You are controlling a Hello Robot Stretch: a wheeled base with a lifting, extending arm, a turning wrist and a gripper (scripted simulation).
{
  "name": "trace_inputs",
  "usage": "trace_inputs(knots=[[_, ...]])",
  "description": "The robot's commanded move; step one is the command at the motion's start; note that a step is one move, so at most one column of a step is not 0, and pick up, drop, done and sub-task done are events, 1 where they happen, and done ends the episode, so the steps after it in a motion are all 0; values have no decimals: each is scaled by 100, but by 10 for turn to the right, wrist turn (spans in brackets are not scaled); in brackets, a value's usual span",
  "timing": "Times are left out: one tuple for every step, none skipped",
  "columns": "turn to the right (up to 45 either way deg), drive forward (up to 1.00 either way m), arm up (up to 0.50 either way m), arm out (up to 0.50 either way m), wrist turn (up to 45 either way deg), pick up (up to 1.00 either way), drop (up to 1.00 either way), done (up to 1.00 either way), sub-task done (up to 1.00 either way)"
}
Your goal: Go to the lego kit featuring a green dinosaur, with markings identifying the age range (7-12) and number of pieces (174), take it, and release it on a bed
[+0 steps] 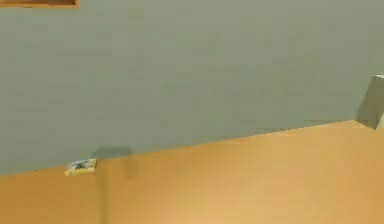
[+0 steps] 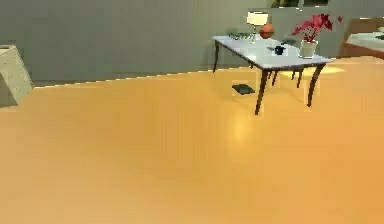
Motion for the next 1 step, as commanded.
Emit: trace_inputs(knots=[[-210,0,0,0,0,0,0,0,0]])
